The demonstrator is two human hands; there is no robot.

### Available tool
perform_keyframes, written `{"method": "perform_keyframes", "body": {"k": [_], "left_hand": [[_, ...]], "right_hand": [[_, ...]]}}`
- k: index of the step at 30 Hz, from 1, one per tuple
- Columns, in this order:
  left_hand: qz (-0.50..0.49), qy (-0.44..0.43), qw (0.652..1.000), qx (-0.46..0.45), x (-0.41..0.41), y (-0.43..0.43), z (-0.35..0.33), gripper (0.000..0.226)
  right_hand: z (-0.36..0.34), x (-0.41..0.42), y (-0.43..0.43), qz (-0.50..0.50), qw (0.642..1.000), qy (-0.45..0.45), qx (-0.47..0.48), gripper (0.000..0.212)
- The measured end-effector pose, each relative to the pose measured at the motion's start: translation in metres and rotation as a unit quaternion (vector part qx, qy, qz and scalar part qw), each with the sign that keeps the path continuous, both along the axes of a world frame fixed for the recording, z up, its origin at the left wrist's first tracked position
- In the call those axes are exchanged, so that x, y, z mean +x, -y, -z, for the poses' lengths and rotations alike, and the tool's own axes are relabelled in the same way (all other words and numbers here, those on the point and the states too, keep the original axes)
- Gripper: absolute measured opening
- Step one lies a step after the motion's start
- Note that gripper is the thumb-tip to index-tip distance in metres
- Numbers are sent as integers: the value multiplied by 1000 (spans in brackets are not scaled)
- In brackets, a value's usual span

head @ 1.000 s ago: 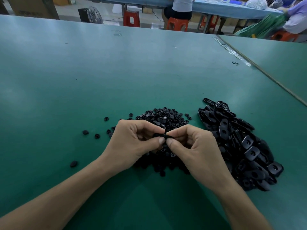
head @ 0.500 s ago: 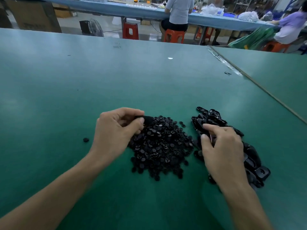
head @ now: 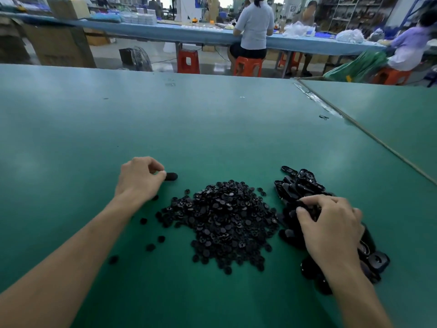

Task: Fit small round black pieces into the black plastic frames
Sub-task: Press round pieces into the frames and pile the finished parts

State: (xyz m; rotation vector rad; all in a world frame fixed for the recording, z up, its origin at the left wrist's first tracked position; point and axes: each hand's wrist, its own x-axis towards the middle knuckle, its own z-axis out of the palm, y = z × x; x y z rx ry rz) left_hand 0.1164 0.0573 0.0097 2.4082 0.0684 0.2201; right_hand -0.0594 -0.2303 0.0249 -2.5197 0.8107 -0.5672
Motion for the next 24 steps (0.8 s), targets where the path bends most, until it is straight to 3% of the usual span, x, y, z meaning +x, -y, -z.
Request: {"method": "perform_keyframes", "body": {"k": [3,5,7,10,12,15,17,24], "left_hand": [[1,50,998,34,-8,3,-2,25],[39,129,991,-1,-26,15,-12,15],[114,152,980,-68,-51,34,-22,5],[224,42,947,-224,-90,61,-27,26],[270,-22,921,-278,-107,72,-25,29],[288,-8,910,-299,-115,72,-10,10],[284,4,904,-319,-117,69,-2,12],[257,-22,866,-428,-119,64,7,13]], "right_hand": [[-4,1,-2,-69,989,109,74,11],[-10,0,-9,-124,966,176,141,14],[-13,2,-17,-183,948,185,186,17],[-15,8,-31,-264,926,158,218,26],[-16,12,-42,-306,902,137,271,34],[-10,11,-52,-338,871,129,333,37],[-5,8,-54,-337,865,137,346,34],[7,4,-52,-318,887,110,317,15]]}}
